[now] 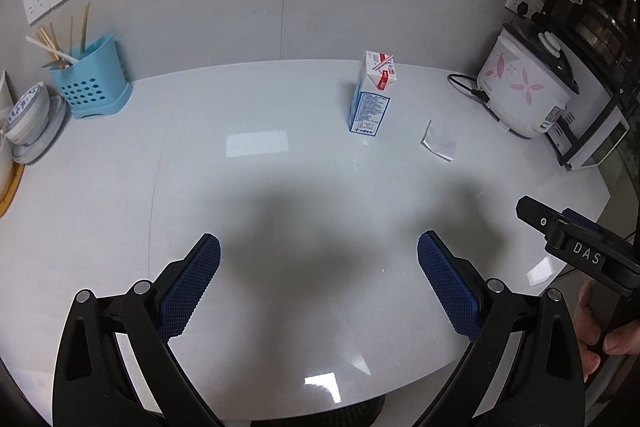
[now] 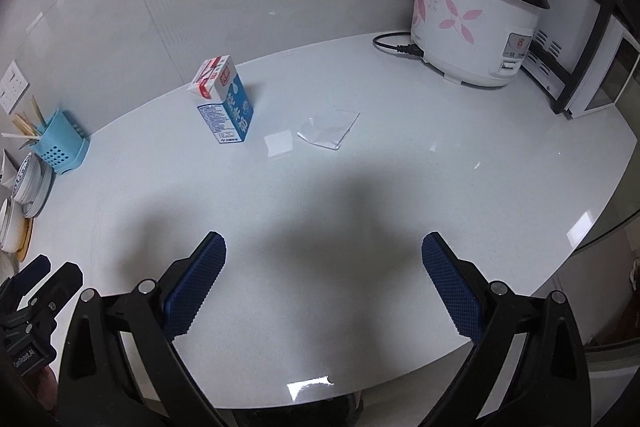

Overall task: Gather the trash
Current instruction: 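Reach the left tool to the milk carton while the right tool reaches the clear plastic bag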

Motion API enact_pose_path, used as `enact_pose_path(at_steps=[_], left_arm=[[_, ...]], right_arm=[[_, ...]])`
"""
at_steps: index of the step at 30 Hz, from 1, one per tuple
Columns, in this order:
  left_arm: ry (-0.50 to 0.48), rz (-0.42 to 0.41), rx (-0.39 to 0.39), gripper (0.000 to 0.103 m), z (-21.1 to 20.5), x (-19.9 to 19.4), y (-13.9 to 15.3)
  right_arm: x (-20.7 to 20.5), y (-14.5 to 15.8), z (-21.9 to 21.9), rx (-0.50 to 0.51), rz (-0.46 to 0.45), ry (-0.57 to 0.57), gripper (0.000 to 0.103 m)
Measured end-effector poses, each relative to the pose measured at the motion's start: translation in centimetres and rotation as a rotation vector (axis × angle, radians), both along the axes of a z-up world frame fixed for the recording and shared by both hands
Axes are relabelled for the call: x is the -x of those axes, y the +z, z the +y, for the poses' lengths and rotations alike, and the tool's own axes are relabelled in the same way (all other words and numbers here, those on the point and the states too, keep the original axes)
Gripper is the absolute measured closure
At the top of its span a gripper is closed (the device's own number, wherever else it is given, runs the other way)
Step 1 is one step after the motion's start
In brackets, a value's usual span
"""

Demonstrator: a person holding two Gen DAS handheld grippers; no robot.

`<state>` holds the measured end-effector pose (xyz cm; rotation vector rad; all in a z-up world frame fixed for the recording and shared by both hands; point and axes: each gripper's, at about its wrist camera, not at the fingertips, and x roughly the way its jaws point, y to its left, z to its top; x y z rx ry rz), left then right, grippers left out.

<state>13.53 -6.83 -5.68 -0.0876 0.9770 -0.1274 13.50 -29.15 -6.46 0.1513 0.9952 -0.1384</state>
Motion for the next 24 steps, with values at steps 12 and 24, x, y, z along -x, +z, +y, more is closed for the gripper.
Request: enact_pose_path(at_steps=[12,24], left_arm=[[-0.065,0.000,0.014,0.006,-4.1,-10.2,-3.3],[-0.082,0.011,-0.036,0.006,-8.7,-18.9,-8.4]], right_arm=[[-6.3,-3.6,-3.2,-0.038,0.114,-0.176,0.009],[-11.7,-7.5,-7.4,-0.154,0.229,-0.348,0.009]])
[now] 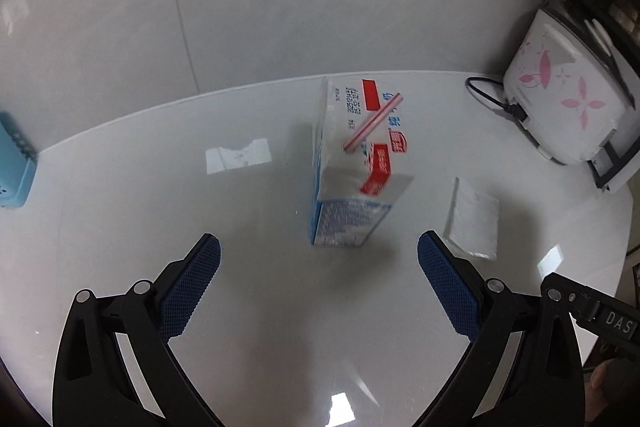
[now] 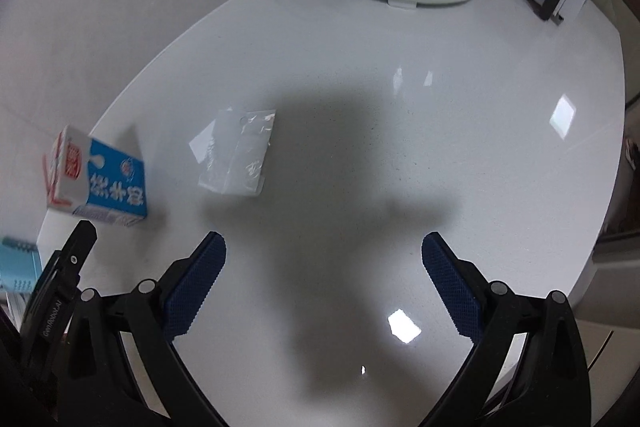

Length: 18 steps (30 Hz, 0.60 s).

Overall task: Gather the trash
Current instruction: 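Reach the left tool to the milk carton while the right tool reaches the clear plastic bag, then grasp the milk carton with the left tool while the right tool pinches the plastic bag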

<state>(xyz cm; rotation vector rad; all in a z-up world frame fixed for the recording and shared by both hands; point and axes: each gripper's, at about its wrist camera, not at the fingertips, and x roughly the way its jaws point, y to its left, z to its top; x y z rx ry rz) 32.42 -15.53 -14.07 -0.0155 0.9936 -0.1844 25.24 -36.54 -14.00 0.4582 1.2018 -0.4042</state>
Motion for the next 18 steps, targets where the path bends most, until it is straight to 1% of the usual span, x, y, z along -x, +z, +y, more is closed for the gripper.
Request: enact_pose_path(at_steps=[5,9,12,15,16,18], left_arm=[[0.007,-0.004,-0.026,0.006,-1.3,-2.2,-1.1],[0.010,-0.007,-0.038,0.006,-2.1,-3.6,-1.6],[-0.001,-0.015,-0.050,0.006,-3.0,-4.5,-1.8],[-0.014,-0.006,-0.064,0.011,-3.8,-5.3,-2.4],[-0.016,-0.002,-0.060,0.016,-3.9,-5.5,-2.5],[-0.017,-0.003,-0.058,0.021,-3.9,-5.7,-2.7]], right_arm=[[-2.6,-1.4,-1.1,-0.046,0.037,-0.050,0.009],[-5.0,-2.5,-1.3,-0.089,0.073,-0.070,0.009],[-6.7,-3.2,-1.2,-0.100,0.098,-0.075,0.010],[-8.2,-4.0,-0.9,-0.110,0.128,-0.084,0.012],[-8.6,-4.2,-0.7,-0.115,0.134,-0.087,0.013],[-9.4,-4.6,-0.2,-0.120,0.143,-0.086,0.014]])
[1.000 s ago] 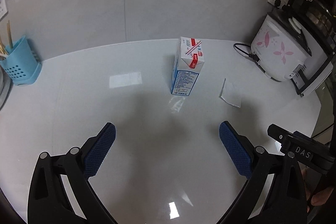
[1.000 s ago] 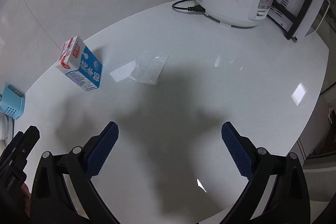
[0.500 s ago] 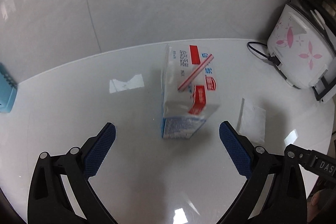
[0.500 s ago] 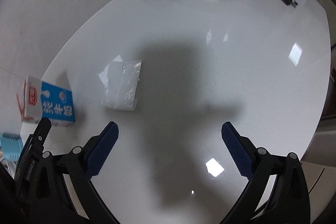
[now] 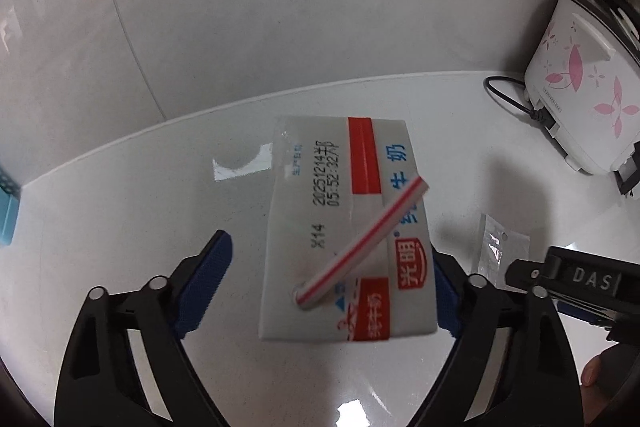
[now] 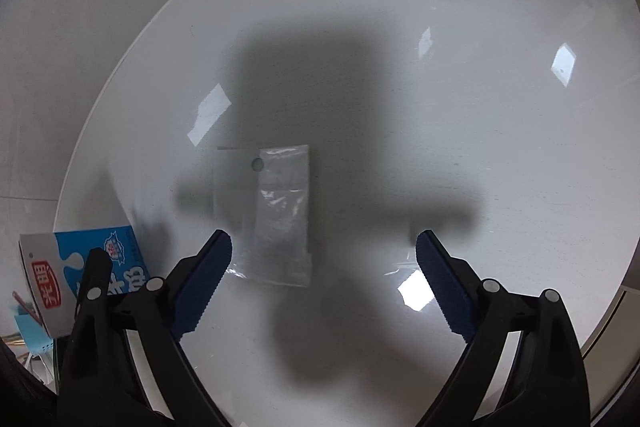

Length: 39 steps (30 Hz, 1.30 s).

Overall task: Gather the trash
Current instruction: 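Grasp the milk carton with the left tool while the right tool pinches the plastic bag, then lift the carton and bag and carry them down over the trash bin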

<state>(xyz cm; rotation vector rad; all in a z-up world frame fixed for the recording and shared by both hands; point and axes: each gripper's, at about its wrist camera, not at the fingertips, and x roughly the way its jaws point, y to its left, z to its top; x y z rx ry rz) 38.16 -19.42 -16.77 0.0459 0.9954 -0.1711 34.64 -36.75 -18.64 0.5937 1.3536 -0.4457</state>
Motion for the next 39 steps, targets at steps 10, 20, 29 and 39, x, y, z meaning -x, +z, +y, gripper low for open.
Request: enact_pose_path(at_steps=[10,20,29,39], left_arm=[[-0.015,-0.005,-0.001,0.063,1.6,-0.7,-0.3],[-0.013,0.003,0.007,0.063,5.0,0.5,0.9],[-0.005,0.028,0.024,0.063,7.6,2.2,2.5],[-0.009,0.031,0.028,0.063,9.1,3.2,3.3]], right_arm=[[-2.1,-0.7,2.1,0.015,0.014,0.011,0.018],[-3.2,-0.5,4.0,0.133,0.030,0.040,0.040],[-2.3,-0.1,5.3,0.185,0.000,0.099,0.078],[-0.9,0.0,5.1,0.171,-0.041,0.166,0.091]])
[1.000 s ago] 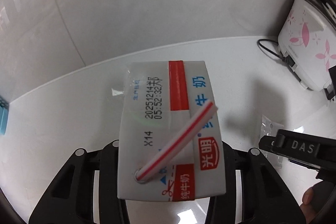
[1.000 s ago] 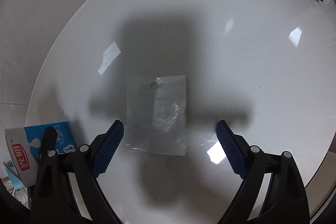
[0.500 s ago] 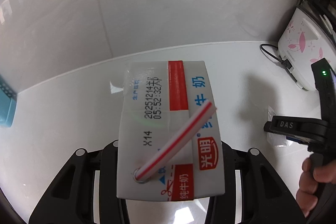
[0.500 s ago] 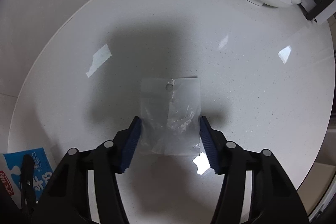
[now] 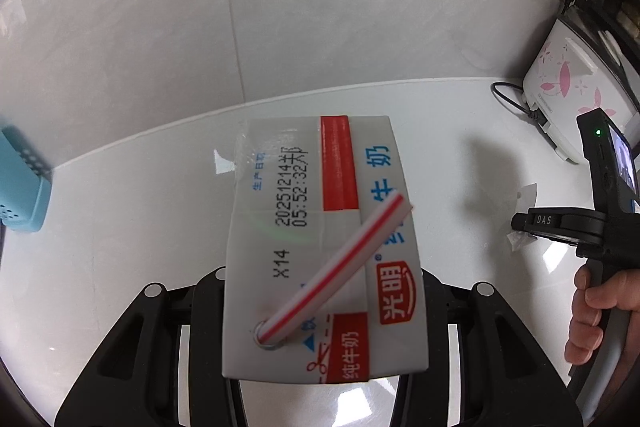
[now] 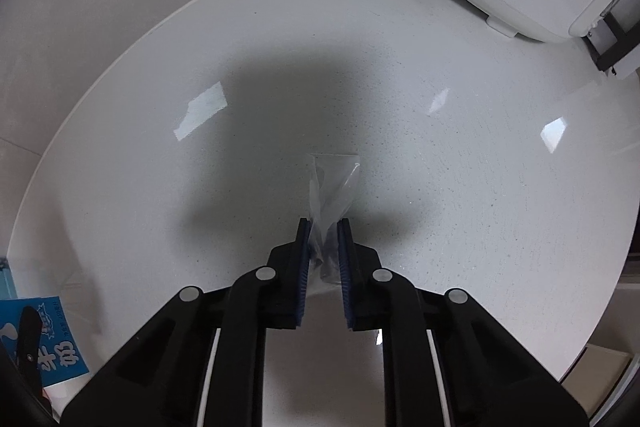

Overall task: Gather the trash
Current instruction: 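Lift the carton and bag and carry them down over the trash bin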

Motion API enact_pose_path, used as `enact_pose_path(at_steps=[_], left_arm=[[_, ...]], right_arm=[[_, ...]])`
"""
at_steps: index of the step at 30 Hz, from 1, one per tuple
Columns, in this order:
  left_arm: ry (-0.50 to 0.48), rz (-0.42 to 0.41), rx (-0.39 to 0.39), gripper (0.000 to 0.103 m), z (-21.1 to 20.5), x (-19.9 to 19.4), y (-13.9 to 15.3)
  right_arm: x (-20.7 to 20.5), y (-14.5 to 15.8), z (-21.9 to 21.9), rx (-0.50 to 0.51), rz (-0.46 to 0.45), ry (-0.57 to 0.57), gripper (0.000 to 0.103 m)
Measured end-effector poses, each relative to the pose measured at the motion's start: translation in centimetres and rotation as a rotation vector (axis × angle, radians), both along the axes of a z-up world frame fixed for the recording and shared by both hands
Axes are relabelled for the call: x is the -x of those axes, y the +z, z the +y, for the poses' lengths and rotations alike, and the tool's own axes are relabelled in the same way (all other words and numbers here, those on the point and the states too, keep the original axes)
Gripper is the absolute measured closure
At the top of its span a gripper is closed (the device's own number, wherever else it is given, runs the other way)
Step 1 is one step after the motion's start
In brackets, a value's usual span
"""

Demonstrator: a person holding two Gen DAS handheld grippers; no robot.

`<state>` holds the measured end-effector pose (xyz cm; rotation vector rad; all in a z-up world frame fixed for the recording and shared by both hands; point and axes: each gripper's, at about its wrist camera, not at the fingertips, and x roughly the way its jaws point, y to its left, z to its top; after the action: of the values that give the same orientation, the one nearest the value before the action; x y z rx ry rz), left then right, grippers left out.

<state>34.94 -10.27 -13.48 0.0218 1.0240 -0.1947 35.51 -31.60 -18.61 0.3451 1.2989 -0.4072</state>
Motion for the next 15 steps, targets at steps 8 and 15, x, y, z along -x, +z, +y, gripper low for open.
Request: enact_pose_path(at_steps=[8,15], left_arm=[[0.000,-0.003,0.010,0.063,0.8,0.8,0.7],[-0.008,0.011,0.010,0.064,0.9,2.2,1.5]], right_arm=[[2.9,0.8,-1.7,-0.050,-0.058,0.030,0.093],[4.8,3.1,-1.5,-0.007,-0.101,0.090,0.093]])
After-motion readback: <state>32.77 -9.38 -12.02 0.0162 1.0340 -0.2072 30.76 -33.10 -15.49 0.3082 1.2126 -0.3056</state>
